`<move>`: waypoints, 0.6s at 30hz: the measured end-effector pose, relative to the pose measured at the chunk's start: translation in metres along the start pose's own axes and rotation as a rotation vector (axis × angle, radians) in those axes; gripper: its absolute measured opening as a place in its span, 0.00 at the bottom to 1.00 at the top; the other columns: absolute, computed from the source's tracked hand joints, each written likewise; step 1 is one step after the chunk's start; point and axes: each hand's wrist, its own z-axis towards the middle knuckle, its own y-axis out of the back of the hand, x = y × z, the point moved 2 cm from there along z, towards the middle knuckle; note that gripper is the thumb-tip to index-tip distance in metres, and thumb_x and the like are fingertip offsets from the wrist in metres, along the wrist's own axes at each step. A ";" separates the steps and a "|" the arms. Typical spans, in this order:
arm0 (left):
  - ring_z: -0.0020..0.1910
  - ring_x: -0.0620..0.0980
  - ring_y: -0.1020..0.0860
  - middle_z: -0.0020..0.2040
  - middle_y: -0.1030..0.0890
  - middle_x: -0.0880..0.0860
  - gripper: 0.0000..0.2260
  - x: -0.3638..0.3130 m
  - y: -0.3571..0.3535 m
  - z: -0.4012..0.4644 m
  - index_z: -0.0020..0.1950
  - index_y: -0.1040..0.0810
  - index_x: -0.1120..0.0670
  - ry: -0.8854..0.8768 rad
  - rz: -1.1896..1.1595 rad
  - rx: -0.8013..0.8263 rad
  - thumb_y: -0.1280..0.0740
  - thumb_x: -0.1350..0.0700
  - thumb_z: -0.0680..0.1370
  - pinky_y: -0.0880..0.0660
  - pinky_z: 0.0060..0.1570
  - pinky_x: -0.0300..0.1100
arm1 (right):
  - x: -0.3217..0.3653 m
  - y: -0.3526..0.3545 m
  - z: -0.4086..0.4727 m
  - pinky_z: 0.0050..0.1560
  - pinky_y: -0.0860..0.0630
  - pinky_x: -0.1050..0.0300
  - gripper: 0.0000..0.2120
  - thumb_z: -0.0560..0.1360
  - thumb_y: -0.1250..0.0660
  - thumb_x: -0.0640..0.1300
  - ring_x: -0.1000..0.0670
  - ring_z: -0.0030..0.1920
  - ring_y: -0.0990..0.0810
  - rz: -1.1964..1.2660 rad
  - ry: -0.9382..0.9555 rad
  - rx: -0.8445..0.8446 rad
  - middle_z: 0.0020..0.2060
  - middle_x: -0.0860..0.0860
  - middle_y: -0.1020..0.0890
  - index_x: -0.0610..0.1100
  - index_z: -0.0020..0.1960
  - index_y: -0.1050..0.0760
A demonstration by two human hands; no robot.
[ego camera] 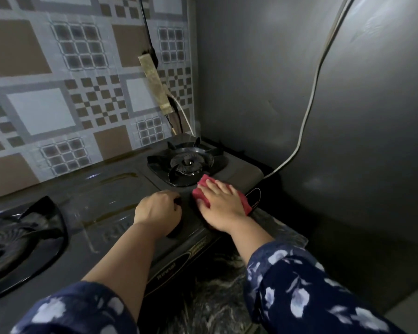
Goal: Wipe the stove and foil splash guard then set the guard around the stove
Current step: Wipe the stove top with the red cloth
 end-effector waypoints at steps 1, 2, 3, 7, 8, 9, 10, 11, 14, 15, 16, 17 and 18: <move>0.62 0.54 0.25 0.65 0.24 0.51 0.19 0.004 0.001 -0.004 0.66 0.26 0.48 0.008 -0.012 -0.002 0.41 0.55 0.76 0.28 0.57 0.44 | 0.010 -0.003 -0.006 0.76 0.57 0.47 0.27 0.79 0.51 0.58 0.52 0.77 0.53 0.001 0.016 0.008 0.78 0.55 0.49 0.54 0.77 0.47; 0.62 0.54 0.25 0.66 0.24 0.51 0.19 0.010 0.003 -0.009 0.67 0.27 0.48 0.019 -0.019 -0.003 0.41 0.56 0.76 0.28 0.57 0.45 | 0.020 -0.005 -0.010 0.76 0.57 0.47 0.27 0.79 0.51 0.59 0.52 0.77 0.53 -0.001 0.028 0.019 0.78 0.55 0.49 0.54 0.77 0.47; 0.62 0.54 0.25 0.66 0.24 0.51 0.19 0.015 0.006 -0.013 0.67 0.27 0.48 0.030 -0.021 -0.003 0.41 0.56 0.76 0.28 0.57 0.45 | 0.029 -0.007 -0.013 0.76 0.57 0.47 0.27 0.79 0.51 0.59 0.52 0.78 0.54 -0.006 0.039 0.033 0.78 0.55 0.49 0.54 0.77 0.47; 0.61 0.55 0.24 0.65 0.24 0.51 0.19 0.043 0.018 -0.027 0.66 0.26 0.47 0.088 -0.022 0.010 0.41 0.56 0.76 0.27 0.55 0.45 | 0.072 -0.014 -0.020 0.76 0.58 0.46 0.28 0.79 0.52 0.59 0.51 0.78 0.55 -0.044 0.095 0.106 0.78 0.53 0.52 0.54 0.77 0.50; 0.61 0.55 0.24 0.64 0.24 0.51 0.19 0.051 0.021 -0.031 0.66 0.26 0.47 0.107 -0.025 0.011 0.41 0.56 0.76 0.27 0.54 0.45 | 0.084 -0.017 -0.021 0.75 0.58 0.46 0.28 0.79 0.52 0.59 0.51 0.78 0.56 -0.051 0.111 0.126 0.78 0.53 0.52 0.55 0.77 0.51; 0.60 0.55 0.24 0.64 0.24 0.51 0.18 0.058 0.023 -0.035 0.65 0.26 0.47 0.125 -0.026 0.007 0.41 0.57 0.76 0.27 0.54 0.45 | 0.096 -0.020 -0.021 0.75 0.59 0.45 0.28 0.79 0.52 0.59 0.50 0.78 0.56 -0.058 0.129 0.144 0.78 0.53 0.53 0.55 0.77 0.52; 0.60 0.56 0.24 0.64 0.23 0.52 0.18 0.064 0.024 -0.038 0.65 0.25 0.47 0.141 -0.022 0.000 0.41 0.57 0.76 0.27 0.54 0.45 | 0.106 -0.023 -0.021 0.75 0.59 0.45 0.28 0.79 0.52 0.59 0.50 0.78 0.57 -0.066 0.148 0.157 0.78 0.53 0.54 0.55 0.77 0.52; 0.60 0.56 0.24 0.64 0.23 0.52 0.18 0.070 0.026 -0.041 0.64 0.25 0.47 0.153 -0.015 -0.010 0.42 0.57 0.76 0.27 0.54 0.45 | 0.114 -0.025 -0.020 0.76 0.59 0.45 0.28 0.79 0.52 0.59 0.50 0.78 0.58 -0.073 0.165 0.168 0.78 0.53 0.54 0.55 0.77 0.53; 0.61 0.56 0.24 0.63 0.23 0.52 0.18 0.085 0.028 -0.044 0.64 0.25 0.48 0.168 -0.004 -0.019 0.41 0.57 0.75 0.27 0.55 0.46 | 0.123 -0.026 -0.011 0.76 0.60 0.44 0.30 0.79 0.52 0.60 0.50 0.78 0.58 -0.068 0.189 0.186 0.78 0.52 0.56 0.54 0.78 0.53; 0.61 0.56 0.25 0.64 0.23 0.52 0.18 0.089 0.028 -0.044 0.63 0.25 0.49 0.168 -0.002 -0.022 0.41 0.57 0.75 0.27 0.56 0.46 | 0.123 -0.026 -0.006 0.76 0.60 0.45 0.30 0.79 0.52 0.60 0.50 0.78 0.59 -0.059 0.181 0.192 0.78 0.52 0.56 0.53 0.78 0.53; 0.61 0.56 0.25 0.64 0.24 0.52 0.18 0.093 0.029 -0.044 0.64 0.25 0.49 0.168 -0.001 -0.027 0.41 0.57 0.75 0.28 0.56 0.46 | 0.122 -0.026 -0.001 0.76 0.61 0.45 0.30 0.79 0.52 0.61 0.50 0.78 0.59 -0.051 0.161 0.199 0.78 0.52 0.57 0.53 0.78 0.54; 0.61 0.56 0.24 0.64 0.24 0.52 0.18 0.098 0.029 -0.044 0.64 0.25 0.49 0.172 0.001 -0.034 0.41 0.57 0.75 0.27 0.56 0.46 | 0.123 -0.027 0.005 0.76 0.61 0.45 0.31 0.79 0.53 0.61 0.50 0.78 0.59 -0.048 0.134 0.207 0.78 0.52 0.57 0.52 0.78 0.55; 0.61 0.56 0.24 0.64 0.24 0.52 0.18 0.102 0.030 -0.044 0.64 0.25 0.49 0.179 0.002 -0.040 0.41 0.57 0.75 0.27 0.56 0.47 | 0.125 -0.028 0.012 0.76 0.61 0.45 0.31 0.79 0.53 0.61 0.49 0.78 0.60 -0.050 0.107 0.209 0.78 0.51 0.58 0.51 0.78 0.56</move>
